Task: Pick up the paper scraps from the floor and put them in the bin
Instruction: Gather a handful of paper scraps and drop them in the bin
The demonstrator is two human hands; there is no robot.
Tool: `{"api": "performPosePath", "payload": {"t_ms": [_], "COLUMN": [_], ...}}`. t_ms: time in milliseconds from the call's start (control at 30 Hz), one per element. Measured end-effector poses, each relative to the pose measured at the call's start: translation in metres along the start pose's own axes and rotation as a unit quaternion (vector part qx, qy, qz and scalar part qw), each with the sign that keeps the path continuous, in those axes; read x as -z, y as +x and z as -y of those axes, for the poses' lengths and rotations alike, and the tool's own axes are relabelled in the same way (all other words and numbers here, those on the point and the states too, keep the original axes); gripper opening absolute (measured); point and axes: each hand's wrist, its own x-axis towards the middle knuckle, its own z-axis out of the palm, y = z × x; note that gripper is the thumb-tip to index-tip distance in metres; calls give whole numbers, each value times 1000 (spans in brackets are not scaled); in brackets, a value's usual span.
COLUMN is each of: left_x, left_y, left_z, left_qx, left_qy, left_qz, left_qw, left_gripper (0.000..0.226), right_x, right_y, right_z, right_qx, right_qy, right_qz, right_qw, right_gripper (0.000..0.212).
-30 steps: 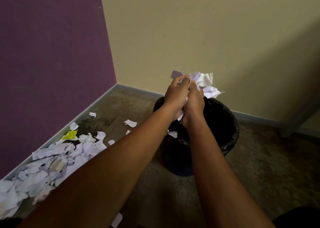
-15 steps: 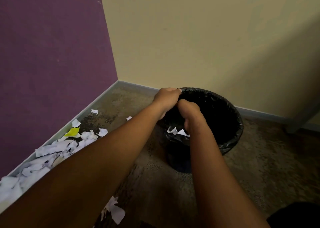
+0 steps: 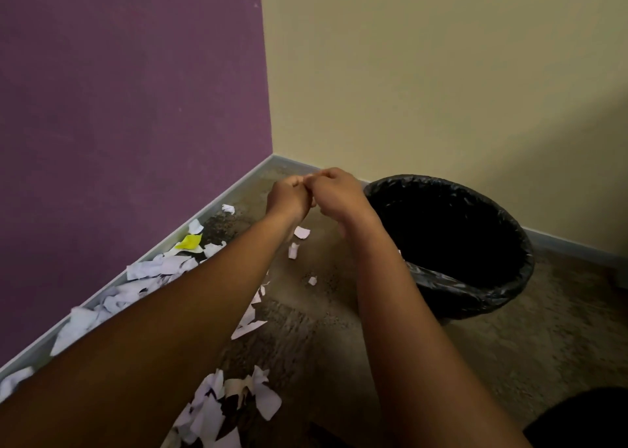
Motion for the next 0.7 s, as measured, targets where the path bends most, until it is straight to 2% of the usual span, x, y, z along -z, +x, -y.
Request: {"api": "performPosePath", "payload": {"t_ms": [167, 300, 400, 533, 600, 700], "left_x": [42, 63, 74, 85, 90, 97], "left_y": [2, 2, 6, 17, 23, 32], "left_z": [49, 93, 124, 159, 176, 203], "left_qx": [43, 79, 99, 120, 107, 93], "left_qy": [40, 84, 114, 208, 237, 281], "left_qz": [-26, -26, -35, -40, -41, -72], "left_qw": [998, 993, 988, 970, 965, 952], "left_gripper": [26, 18, 25, 31, 29, 36], "right_x": [-51, -85, -105, -126, -134, -141], "right_y": [-4, 1, 7, 14, 19, 27], "right_z": [-23, -65, -100, -144, -165, -194], "right_qx": [-27, -68, -95, -140, -151, -194], "right_qy": [11, 0, -13, -15, -63, -177], "right_qz": [57, 75, 62, 17, 0, -20], "right_qw": [998, 995, 993, 990, 987, 965], "right_gripper": [13, 11, 9, 8, 20, 53]}}
